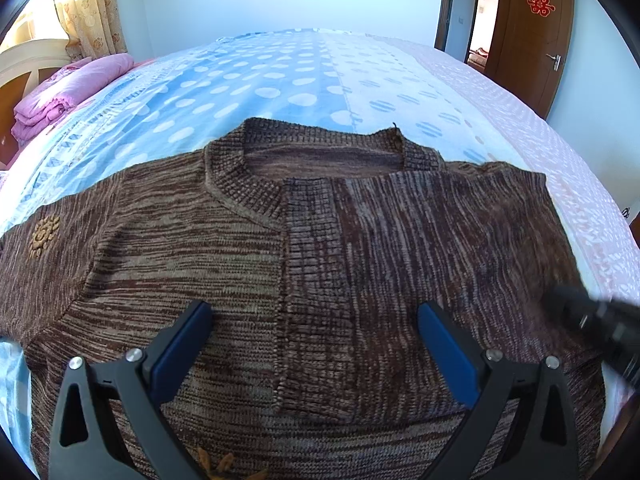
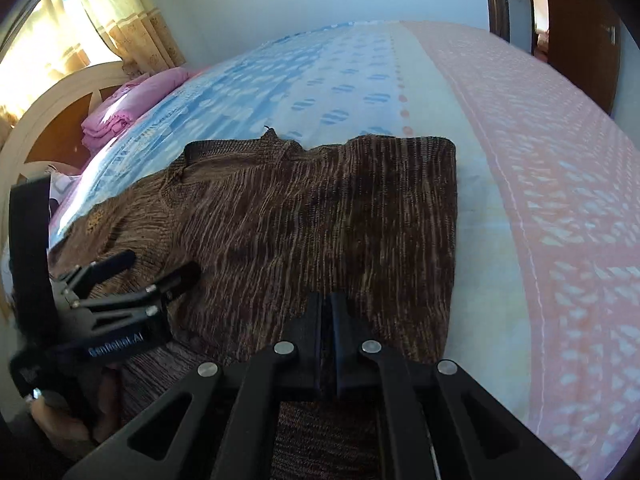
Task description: Fold small clothes
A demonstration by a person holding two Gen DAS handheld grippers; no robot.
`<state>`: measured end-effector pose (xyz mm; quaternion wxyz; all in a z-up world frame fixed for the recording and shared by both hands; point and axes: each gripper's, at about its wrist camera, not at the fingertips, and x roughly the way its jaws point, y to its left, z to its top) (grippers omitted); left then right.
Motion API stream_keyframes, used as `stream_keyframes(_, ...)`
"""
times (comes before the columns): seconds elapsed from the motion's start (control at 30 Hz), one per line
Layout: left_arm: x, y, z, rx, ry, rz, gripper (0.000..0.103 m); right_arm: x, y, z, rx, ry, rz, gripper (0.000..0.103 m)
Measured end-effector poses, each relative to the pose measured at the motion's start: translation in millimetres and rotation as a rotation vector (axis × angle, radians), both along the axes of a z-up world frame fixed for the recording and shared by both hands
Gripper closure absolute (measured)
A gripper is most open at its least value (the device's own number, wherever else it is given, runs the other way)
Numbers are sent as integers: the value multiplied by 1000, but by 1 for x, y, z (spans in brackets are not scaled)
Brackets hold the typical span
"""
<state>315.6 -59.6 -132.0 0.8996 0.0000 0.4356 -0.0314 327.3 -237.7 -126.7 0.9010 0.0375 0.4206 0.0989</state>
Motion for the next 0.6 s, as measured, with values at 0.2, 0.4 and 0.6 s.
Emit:
stream_keyframes(0.2,-9,14,6,-45,1,5,0,-8,9,0,-73,-46,-43,98)
stream_keyframes(0.4,-40,123,31,-58,-33,214,0,-8,-2,-2,14,-46,-46,98)
stream_keyframes(0.6,-69,293,52,-144,-99,617,0,-9,7,-2,-44,-57,-45,98)
